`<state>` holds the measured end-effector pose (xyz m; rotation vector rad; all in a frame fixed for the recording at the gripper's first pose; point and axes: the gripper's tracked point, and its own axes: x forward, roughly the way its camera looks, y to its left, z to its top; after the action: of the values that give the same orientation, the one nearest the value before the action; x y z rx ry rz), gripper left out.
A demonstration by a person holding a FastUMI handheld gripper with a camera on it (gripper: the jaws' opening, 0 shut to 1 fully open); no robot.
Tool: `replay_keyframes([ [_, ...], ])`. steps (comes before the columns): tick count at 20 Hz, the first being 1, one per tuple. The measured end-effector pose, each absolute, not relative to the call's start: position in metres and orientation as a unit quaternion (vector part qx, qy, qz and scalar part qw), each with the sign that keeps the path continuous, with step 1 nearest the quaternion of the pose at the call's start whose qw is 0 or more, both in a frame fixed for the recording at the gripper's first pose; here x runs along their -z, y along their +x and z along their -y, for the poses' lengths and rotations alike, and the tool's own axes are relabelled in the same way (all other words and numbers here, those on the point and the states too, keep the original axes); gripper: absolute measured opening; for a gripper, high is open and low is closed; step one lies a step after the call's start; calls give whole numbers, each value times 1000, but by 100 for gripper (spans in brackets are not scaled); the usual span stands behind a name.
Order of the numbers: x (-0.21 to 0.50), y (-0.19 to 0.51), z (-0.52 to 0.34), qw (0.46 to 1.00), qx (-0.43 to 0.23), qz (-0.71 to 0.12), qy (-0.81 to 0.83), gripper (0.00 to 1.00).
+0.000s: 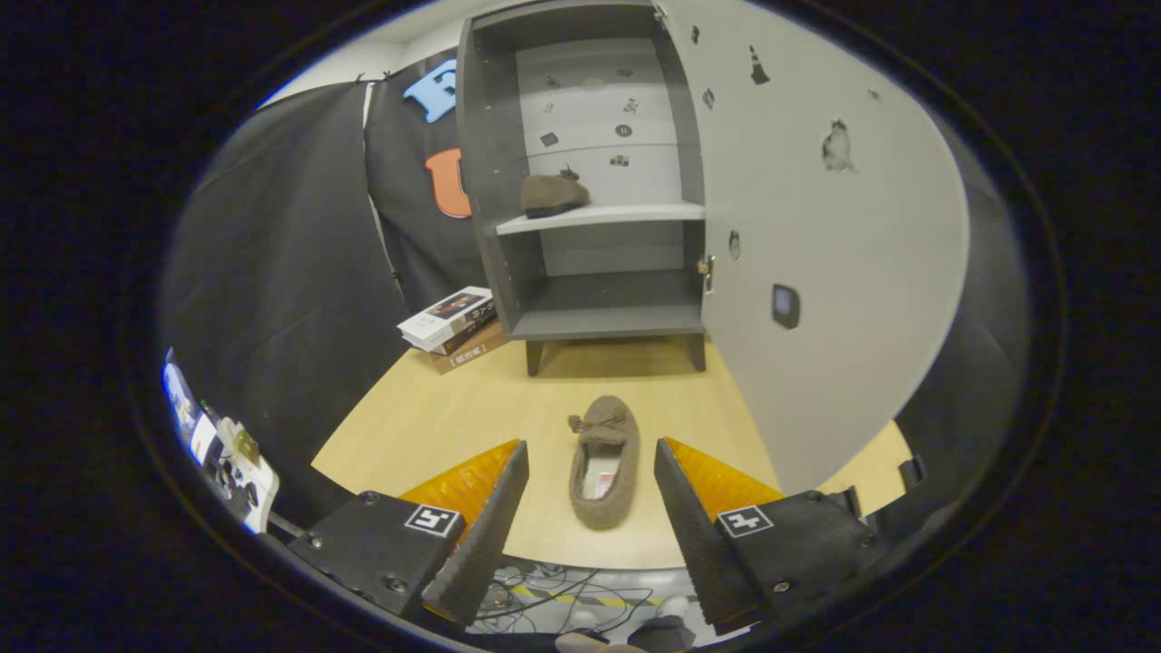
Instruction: Open the shoe cabinet door, grab the shoes and put them into the shoe cabinet, then close the shoe cabinet door.
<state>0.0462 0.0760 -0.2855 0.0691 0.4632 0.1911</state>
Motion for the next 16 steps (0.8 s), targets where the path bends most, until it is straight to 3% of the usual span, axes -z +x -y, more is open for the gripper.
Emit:
replay_keyframes([
  [9,416,140,-121,938,-93,-329,64,89],
  [16,444,204,-134,931,-99,-340,87,88],
])
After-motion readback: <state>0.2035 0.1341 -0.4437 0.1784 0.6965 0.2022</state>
